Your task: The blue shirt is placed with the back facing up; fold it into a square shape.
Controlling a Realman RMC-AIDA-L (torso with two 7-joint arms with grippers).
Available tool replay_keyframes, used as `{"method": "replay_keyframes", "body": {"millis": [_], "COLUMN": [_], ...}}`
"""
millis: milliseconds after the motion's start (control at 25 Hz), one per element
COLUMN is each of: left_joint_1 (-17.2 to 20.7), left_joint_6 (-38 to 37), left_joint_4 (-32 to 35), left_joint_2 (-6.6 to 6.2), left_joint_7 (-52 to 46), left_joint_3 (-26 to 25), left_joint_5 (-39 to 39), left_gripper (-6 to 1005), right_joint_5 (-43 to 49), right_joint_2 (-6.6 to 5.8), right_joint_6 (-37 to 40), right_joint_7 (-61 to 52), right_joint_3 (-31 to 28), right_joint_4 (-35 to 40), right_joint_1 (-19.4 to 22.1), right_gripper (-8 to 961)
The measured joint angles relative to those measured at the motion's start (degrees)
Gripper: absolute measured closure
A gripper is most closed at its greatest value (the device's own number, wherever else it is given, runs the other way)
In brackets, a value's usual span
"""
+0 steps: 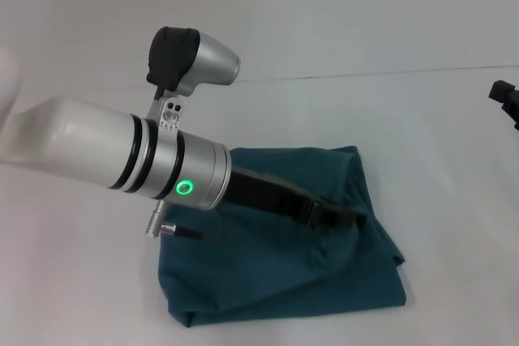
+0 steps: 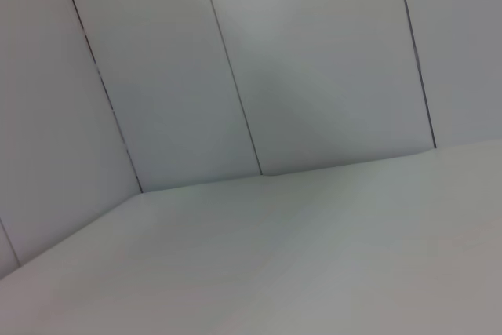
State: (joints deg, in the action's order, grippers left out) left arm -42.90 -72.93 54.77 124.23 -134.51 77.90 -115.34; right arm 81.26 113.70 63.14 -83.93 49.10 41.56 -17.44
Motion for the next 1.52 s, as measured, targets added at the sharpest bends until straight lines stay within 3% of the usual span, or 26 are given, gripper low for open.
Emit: {"method": "replay_keyframes", "body": {"millis": [240,440,480,560,760,920,1040,1240,1280,1320,1520], "left_joint_1": [0.15,0.86,1.45,2.5,7.01,9.96,12.21,15.79,16.32,16.32,16.96], "left_joint_6": [-7.34,-12.39,-13.52,-14.73,-18.79,-19.98,-20.2,-20.85,-21.96,-21.96,-29.21], "left_joint_4": [0.09,0.83,1.34,2.35,5.34,5.47,5.42,6.46,6.5,6.5,5.76], "left_joint_2": [-0.1,-0.08,-0.06,-0.13,-0.36,-1.31,-2.09,-3.29,-3.49,-3.49,-4.71], "left_joint_7": [-0.21,0.01,0.44,1.58,10.28,16.39,19.23,23.78,25.24,25.24,29.77], "left_joint_3": [-1.0,-5.34,-7.35,-10.42,-22.31,-29.45,-32.1,-33.31,-34.49,-34.49,-40.69], "left_joint_5": [1.63,1.7,1.83,2.28,4.48,4.69,4.7,4.66,4.51,4.51,3.05], "left_gripper": [700,512,474,233,51,52,52,55,55,56,58], "right_joint_5": [0.38,0.45,0.5,0.75,7.92,18.71,26.52,41.3,48.28,48.28,63.78], "right_joint_2": [0.24,0.16,0.04,-0.29,-0.54,0.47,1.07,0.26,0.19,0.19,2.04], "right_joint_6": [0.08,1.08,1.78,3.25,7.18,10.72,16.5,29.54,34.85,34.85,39.21], "right_joint_7": [-0.16,-0.22,-0.23,-0.52,-8.52,-21.03,-31.88,-49.05,-53.64,-53.64,-59.6], "right_joint_3": [-0.47,-0.73,-0.73,-0.74,-0.84,-0.91,-1.03,-1.51,-2.08,-2.08,-1.11], "right_joint_4": [0.74,0.86,0.87,1.01,8.62,19.61,27.73,34.02,34.27,34.27,33.77], "right_joint_1": [-0.33,-0.3,-0.24,-0.05,0.71,0.17,-2.65,-12.1,-17.05,-17.05,-26.17], "right_gripper": [929,916,914,909,897,887,879,647,620,594,461]}}
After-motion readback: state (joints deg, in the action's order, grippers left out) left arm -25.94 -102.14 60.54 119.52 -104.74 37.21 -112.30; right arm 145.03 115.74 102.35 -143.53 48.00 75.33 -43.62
